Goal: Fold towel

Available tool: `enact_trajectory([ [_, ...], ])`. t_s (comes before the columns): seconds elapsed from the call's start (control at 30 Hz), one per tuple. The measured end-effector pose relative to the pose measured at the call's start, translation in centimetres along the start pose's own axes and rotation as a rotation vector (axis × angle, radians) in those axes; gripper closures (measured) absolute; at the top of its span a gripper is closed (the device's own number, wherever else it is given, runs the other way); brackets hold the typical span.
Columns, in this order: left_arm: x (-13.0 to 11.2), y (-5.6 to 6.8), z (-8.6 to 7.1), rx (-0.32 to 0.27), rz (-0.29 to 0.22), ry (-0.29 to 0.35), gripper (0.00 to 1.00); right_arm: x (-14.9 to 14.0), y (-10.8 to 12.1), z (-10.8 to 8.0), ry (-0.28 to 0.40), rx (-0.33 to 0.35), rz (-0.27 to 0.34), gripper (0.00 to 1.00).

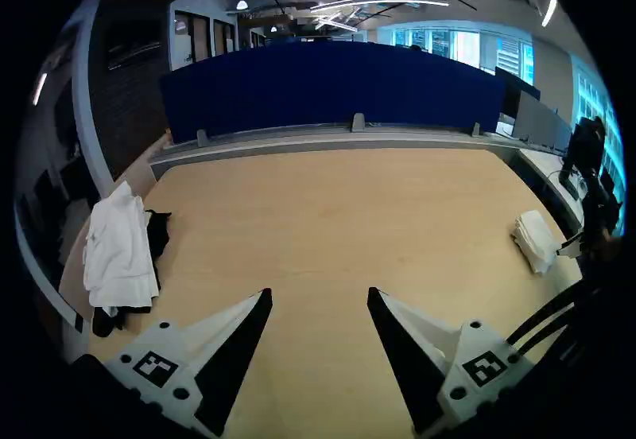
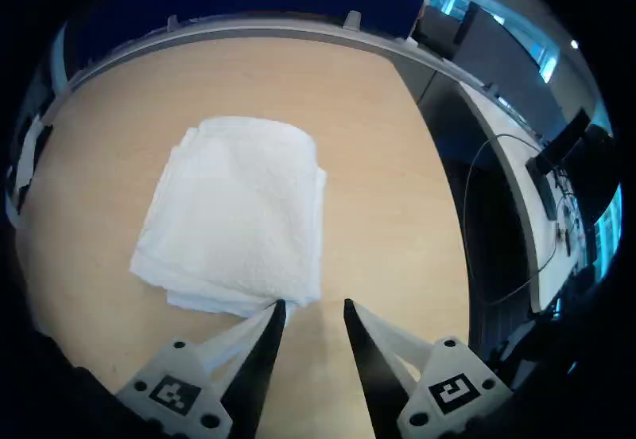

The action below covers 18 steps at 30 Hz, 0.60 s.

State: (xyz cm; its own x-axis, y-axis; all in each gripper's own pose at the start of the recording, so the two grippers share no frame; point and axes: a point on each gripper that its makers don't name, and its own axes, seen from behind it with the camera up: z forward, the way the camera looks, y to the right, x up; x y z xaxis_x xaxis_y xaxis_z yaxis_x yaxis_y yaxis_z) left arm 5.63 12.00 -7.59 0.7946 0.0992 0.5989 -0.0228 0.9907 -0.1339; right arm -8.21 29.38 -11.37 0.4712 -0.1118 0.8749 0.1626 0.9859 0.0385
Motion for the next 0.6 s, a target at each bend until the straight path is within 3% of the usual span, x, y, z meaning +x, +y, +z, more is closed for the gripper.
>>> enact_trajectory([
  [0.07, 0.0, 0.1, 0.0, -0.002, 0.001, 0.001, 0.11, 0.1, 0.1, -0.2, 0.005, -0.004, -0.003, 0.32],
  [0.2, 0.0, 0.1, 0.1, -0.004, 0.001, 0.001, 0.11, 0.3, -0.1, -0.4, 0.022, -0.003, -0.001, 0.05],
  [0.6, 0.2, -0.5, -0.1, -0.005, -0.007, 0.013, 0.11, 2.6, -1.2, -1.8, 0.107, -0.021, 0.010, 0.04],
])
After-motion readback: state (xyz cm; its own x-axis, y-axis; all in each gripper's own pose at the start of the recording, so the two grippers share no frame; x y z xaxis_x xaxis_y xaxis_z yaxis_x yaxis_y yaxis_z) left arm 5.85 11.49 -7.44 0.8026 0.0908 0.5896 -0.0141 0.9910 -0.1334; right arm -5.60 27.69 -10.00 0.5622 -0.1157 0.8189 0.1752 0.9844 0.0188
